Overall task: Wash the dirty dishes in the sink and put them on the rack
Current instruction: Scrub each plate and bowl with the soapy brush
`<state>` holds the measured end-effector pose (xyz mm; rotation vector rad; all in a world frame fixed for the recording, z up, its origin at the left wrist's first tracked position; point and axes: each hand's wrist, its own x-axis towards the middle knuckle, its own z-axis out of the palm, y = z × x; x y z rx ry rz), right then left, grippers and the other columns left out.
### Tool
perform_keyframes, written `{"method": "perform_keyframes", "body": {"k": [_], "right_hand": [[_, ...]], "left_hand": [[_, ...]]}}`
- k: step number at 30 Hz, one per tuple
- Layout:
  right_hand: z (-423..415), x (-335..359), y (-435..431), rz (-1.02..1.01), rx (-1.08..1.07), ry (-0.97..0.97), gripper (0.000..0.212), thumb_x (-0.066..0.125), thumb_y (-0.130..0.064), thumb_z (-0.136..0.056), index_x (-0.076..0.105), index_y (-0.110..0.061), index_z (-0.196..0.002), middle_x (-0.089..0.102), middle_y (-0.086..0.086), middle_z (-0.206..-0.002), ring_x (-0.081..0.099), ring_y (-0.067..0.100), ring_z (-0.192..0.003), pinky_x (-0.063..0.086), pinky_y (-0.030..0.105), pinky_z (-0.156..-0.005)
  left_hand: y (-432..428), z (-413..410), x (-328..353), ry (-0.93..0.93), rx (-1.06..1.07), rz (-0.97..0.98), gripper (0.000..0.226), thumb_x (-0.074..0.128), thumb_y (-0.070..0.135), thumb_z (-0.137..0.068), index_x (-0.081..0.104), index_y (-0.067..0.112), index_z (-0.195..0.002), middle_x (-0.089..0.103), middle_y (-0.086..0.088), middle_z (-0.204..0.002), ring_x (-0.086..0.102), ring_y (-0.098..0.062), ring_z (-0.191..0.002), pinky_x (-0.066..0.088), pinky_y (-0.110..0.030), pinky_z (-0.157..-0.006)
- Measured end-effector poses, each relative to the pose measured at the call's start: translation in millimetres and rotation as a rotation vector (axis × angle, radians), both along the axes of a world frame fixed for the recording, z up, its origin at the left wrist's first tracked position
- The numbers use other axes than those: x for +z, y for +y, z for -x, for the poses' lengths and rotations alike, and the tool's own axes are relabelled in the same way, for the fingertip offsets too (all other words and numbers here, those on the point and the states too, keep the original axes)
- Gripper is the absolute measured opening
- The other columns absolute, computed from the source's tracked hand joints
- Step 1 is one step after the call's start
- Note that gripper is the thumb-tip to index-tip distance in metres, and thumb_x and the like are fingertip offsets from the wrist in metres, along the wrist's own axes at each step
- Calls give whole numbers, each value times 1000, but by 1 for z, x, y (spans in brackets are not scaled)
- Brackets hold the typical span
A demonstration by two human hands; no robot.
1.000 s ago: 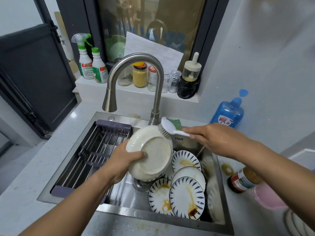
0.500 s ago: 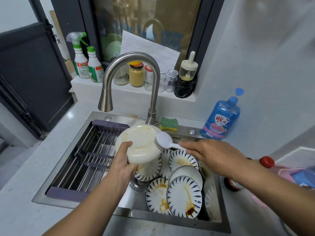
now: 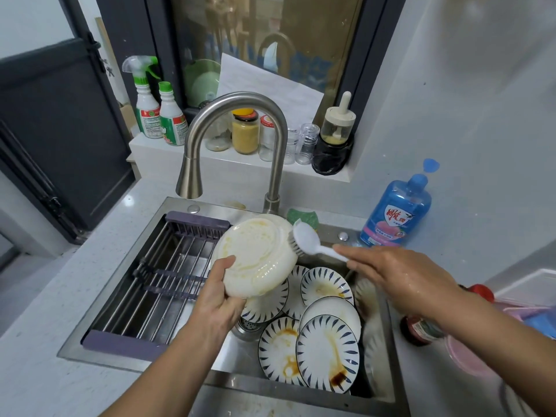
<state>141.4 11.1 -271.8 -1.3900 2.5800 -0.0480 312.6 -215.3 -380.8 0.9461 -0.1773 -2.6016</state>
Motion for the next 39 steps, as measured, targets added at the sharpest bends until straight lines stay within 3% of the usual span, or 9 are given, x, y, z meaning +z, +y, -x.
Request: {"method": "perform_keyframes", "body": {"k": [5,9,12,16,20,26,32,35,39], "right_hand": [[23,3,-9,35,-41,-152,41,30,-63,-97,34,-73,-137,61,-28,-108,55,12,-114,48,32,-88],[9,-1,-8,31,38,-112,50,25,-67,-95,33,-66,-144,62,-26,-111,55,-2,-96,48,24,-81],[0,-9,-3,-26,101,-70,52,19,-69,-93,27,-68,-144,59,-21,-128,57,3,-110,51,28,-88],[18,-4,-6,-4,35,-89,49,24,-70,-93,33,-69,-142,63,-28,-118,57,-2,-97,50,25,-82],[36,11,-18,-31,-30,-183,37,38,-58,-101,43,-67,-137,59,-26,-84,57,5,-102,51,34,-92],[25,34,-46,-94,70,-97,33,39,-60,-102,39,-72,-133,66,-21,-103,61,7,-92,55,38,-85],[-12,45,-68,-139,292,157,37,28,-62,-104,31,-64,-141,64,-16,-121,60,18,-112,49,37,-79],[6,47,-65,-154,162,19,35,36,-56,-105,41,-65,-139,61,-24,-99,57,12,-97,48,34,-78],[43,27,-44,-69,-11,-200,31,49,-49,-103,53,-62,-131,68,-21,-118,63,10,-104,51,36,-97]], "left_hand": [[-3,-3,-6,55,-17,-9,53,65,11,-87,52,4,-138,68,-23,-127,61,-41,-123,43,-67,-105],[-8,1,-5,60,17,-4,41,62,15,-93,55,6,-132,71,-23,-120,63,-41,-116,54,-68,-79],[-12,-1,-7,37,8,13,38,62,15,-93,57,6,-129,72,-23,-119,64,-39,-113,59,-64,-67],[-19,-14,-14,0,-158,214,50,62,12,-87,55,4,-136,69,-20,-127,64,-35,-120,55,-61,-89],[-19,-17,-12,-66,-341,538,59,74,-1,-77,57,3,-133,70,-24,-122,68,-38,-112,62,-49,-83],[-18,-6,3,-188,-508,838,52,77,-12,-76,63,8,-121,75,-18,-110,72,-39,-103,60,-54,-87],[-11,0,10,-285,-605,1194,49,78,6,-64,71,15,-111,76,-5,-101,71,-24,-97,58,-42,-87],[-13,-8,12,-284,-600,1269,45,78,-1,-71,71,19,-110,74,-4,-100,71,-16,-92,59,-37,-80],[-16,-16,16,-252,-420,1103,47,80,-9,-76,67,19,-112,75,-7,-105,72,-25,-98,63,-44,-80]]}}
